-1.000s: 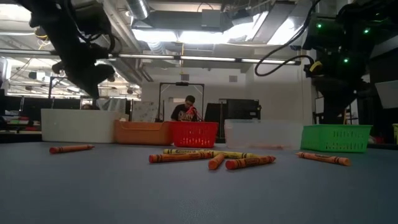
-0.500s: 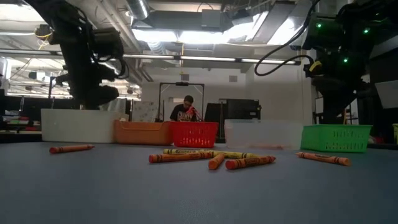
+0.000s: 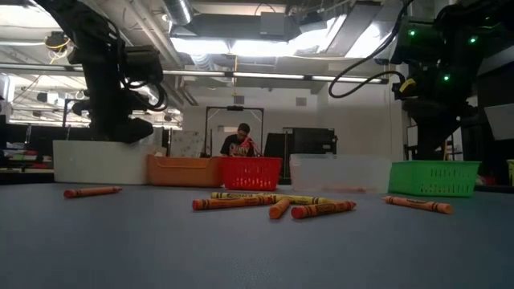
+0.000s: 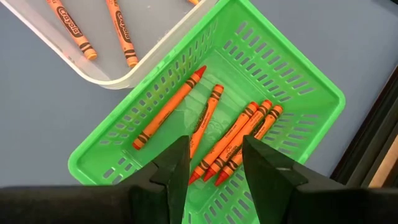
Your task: Sort crayons
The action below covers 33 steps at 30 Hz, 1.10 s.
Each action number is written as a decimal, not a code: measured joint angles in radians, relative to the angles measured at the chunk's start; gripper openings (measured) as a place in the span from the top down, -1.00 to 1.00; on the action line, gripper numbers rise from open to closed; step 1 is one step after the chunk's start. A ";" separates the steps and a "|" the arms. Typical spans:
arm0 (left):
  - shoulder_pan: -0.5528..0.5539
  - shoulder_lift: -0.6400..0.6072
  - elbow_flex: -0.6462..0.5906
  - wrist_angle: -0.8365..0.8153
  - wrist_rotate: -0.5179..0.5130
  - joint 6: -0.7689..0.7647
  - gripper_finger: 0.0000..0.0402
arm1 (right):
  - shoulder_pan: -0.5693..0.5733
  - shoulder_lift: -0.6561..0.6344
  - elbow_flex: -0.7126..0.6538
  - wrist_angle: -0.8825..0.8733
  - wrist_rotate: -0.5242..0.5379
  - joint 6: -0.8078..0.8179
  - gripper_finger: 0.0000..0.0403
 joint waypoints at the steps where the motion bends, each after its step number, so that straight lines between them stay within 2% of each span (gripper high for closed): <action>1: 0.000 0.000 0.000 0.000 0.000 0.000 0.92 | 0.000 0.000 0.000 0.000 0.000 0.000 0.28; 8: 0.000 0.000 0.000 0.000 -0.004 -0.001 0.62 | 0.000 0.000 0.000 0.000 0.000 0.000 0.28; 14: 0.000 0.000 0.000 0.000 -0.004 -0.001 0.46 | 0.000 0.000 0.000 0.000 0.000 0.000 0.28; 22: 0.000 0.000 0.000 0.000 -0.004 -0.002 0.42 | 0.000 -0.001 0.005 -0.020 -0.009 -0.030 0.28; 27: 0.000 0.000 0.000 0.000 -0.004 -0.002 0.45 | 0.000 -0.001 0.077 -0.064 -0.055 -0.030 0.28; 30: 0.000 0.000 0.000 0.000 -0.004 -0.003 0.45 | 0.001 -0.001 0.130 -0.060 -0.101 -0.031 0.28; 33: 0.000 0.000 0.000 -0.001 -0.004 -0.004 0.43 | 0.010 -0.002 0.161 -0.028 -0.197 -0.044 0.28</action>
